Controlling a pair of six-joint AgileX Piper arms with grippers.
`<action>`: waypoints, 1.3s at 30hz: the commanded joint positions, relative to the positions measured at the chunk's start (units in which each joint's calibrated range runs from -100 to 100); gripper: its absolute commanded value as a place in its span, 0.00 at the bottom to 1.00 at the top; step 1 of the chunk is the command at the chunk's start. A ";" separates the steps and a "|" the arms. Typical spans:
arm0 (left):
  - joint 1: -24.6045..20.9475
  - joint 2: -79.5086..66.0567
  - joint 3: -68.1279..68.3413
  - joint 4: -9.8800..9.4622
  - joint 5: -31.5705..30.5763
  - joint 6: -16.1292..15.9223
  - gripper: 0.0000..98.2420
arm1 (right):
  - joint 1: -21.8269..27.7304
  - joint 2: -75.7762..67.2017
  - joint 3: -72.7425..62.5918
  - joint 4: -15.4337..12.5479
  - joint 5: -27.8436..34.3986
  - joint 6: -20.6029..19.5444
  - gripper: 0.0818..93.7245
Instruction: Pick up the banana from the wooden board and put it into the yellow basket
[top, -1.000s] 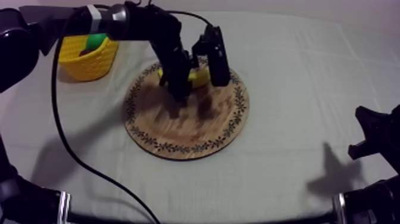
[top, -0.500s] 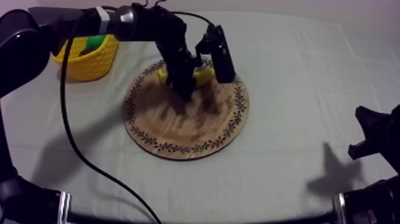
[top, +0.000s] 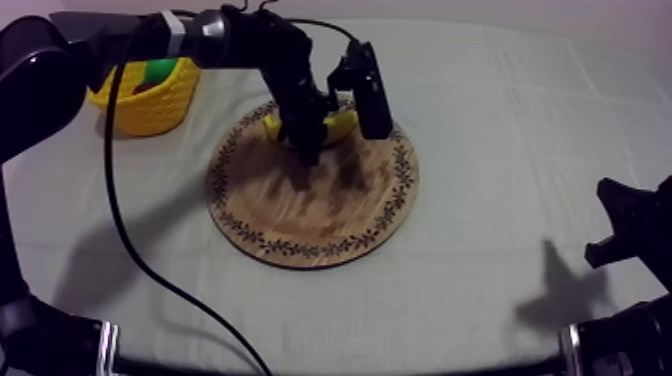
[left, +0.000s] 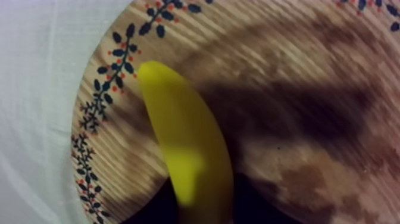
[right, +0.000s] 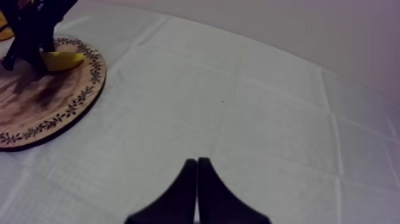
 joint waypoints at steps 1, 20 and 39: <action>-0.06 -0.06 0.24 0.00 -0.10 -0.02 0.29 | 0.00 0.00 -0.03 0.00 0.02 0.01 0.00; -2.22 -11.19 4.18 1.20 -1.47 1.66 0.19 | 0.00 0.00 -0.03 0.00 0.02 0.01 0.00; -14.85 -44.27 21.71 2.83 7.63 7.30 0.21 | 0.00 0.00 -0.03 0.00 0.02 0.01 0.00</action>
